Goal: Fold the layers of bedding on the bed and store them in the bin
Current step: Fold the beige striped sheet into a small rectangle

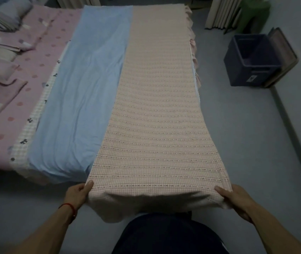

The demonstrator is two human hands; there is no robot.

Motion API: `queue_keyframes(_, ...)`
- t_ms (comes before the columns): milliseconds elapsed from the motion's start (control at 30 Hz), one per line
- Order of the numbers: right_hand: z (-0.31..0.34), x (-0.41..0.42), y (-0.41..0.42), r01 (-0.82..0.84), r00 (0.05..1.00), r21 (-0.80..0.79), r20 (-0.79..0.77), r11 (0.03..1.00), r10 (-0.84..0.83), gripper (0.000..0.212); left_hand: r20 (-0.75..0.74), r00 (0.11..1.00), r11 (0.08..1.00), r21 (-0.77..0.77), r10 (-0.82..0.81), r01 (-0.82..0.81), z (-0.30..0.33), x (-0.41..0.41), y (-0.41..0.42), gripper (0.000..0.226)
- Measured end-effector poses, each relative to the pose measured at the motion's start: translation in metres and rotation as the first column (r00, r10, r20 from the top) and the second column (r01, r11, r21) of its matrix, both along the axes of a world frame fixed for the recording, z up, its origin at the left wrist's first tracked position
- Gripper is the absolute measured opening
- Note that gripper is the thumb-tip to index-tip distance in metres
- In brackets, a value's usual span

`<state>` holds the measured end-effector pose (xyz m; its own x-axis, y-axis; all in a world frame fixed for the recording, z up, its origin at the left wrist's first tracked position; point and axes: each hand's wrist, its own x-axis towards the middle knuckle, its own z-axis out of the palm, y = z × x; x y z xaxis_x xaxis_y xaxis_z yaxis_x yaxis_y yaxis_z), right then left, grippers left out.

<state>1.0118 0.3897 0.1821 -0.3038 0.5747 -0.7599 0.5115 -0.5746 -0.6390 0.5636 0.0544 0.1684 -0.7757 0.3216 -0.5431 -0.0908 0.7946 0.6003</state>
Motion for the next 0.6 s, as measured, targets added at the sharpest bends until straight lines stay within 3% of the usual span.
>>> queue_keyframes(100, 0.0, -0.005, -0.004, 0.067, 0.994, 0.116, 0.083, 0.991, -0.077, 0.078, -0.001, 1.0, 1.0, 0.016, -0.011, 0.011, 0.001, -0.001, 0.009, 0.059)
queue_keyframes(200, 0.006, -0.023, -0.006, 0.162, 0.971, 0.248, 0.133, 0.955, -0.199, 0.074, 0.001, 0.998, 0.994, 0.079, 0.07, -0.069, 0.004, -0.006, 0.022, 0.025)
queue_keyframes(333, 0.017, -0.053, 0.002, 0.227, 0.958, 0.342, 0.093, 0.912, -0.273, 0.061, 0.02, 0.987, 0.972, 0.172, 0.16, -0.161, 0.0, -0.035, 0.04, 0.024)
queue_keyframes(600, 0.011, -0.095, 0.072, 0.195, 0.97, 0.39, 0.062, 0.9, -0.236, 0.015, 0.038, 0.991, 0.977, 0.167, 0.128, -0.133, 0.006, -0.083, 0.107, 0.012)
